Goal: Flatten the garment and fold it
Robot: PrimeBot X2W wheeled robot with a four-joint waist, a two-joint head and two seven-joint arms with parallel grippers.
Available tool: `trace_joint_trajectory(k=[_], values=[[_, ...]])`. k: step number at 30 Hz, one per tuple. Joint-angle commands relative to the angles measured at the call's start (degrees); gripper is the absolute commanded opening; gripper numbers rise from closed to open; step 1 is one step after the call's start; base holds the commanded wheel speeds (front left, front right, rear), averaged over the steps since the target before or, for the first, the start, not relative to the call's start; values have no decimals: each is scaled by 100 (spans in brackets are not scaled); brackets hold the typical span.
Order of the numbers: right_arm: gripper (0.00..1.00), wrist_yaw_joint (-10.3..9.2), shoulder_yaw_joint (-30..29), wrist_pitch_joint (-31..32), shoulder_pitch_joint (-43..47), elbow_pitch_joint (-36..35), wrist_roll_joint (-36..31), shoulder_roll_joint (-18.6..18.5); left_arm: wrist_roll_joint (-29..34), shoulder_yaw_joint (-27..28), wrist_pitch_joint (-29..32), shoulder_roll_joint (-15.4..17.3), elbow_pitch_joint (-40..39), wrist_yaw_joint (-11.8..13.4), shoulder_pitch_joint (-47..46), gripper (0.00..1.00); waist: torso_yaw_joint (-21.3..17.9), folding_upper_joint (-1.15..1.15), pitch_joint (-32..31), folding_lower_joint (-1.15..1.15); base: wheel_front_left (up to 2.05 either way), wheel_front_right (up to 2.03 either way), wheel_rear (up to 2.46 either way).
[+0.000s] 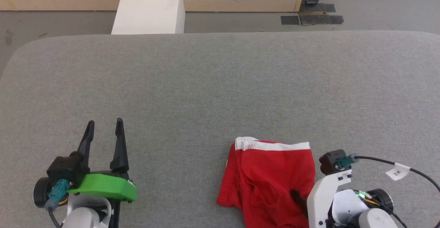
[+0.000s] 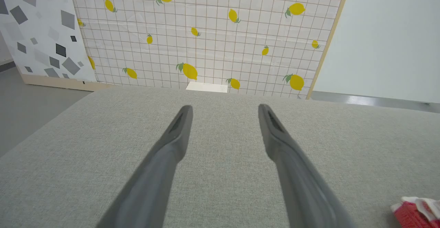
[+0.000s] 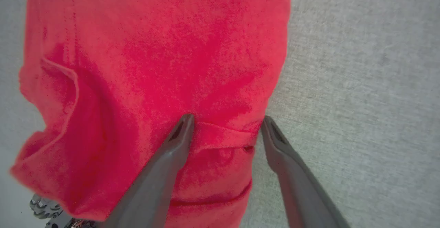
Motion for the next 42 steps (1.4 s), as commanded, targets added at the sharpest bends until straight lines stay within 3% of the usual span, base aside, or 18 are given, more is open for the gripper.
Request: trace_joint_trajectory(k=[1, 4, 5, 6, 7, 11, 21, 27, 33, 42], values=[[100, -8, 29, -68, -131, 166, -53, 19, 63, 2, -27, -24, -3, -32, 55, 100, 37, 0, -3, 0, 0, 0, 0], [100, -8, 111, -131, -288, 548, -63, 28, 73, -1, -27, -32, 23, -48, 57, 100, 70, 0, -16, 0, 0, 0, 0], [84, -8, 138, -127, -331, 638, -49, 29, 76, 3, -27, -31, 31, -48, 60, 100, 70, 0, -24, 0, 0, 0, 0], [18, -8, 192, -150, -397, 712, -33, 15, 78, 15, -27, -29, 35, -43, 74, 100, 53, 0, -38, 0, 0, 0, 0], [0, -8, 251, -168, -449, 754, -7, -7, 80, 30, -27, -25, 31, -35, 93, 100, 25, 0, -52, 0, 0, 0, 0], [0, -8, 629, -55, -708, 740, 188, -316, 76, 120, -27, 6, -64, 15, 239, 100, -315, 0, -57, 0, 0, 0, 0], [0, -8, 1576, 491, -1807, 267, 873, -2169, 117, 213, -18, 81, -513, 92, 305, 100, -1827, 0, 329, 0, 0, 0, 0], [0, -8, 1708, 294, -2694, 658, 1093, -2877, 199, 178, 152, 231, -771, 98, 90, 100, -2439, 0, 863, 0, 0, 0, 0], [0, -8, 1505, -188, -3452, 1336, 981, -3205, 330, 110, 432, 436, -1107, 74, -302, 100, -2441, 0, 1622, 0, 0, 0, 0], [0, -8, 974, -791, -4081, 2328, 521, -3700, 419, 100, 697, 625, -1469, 92, -670, 100, -1914, 0, 2413, 0, 0, 0, 0]])
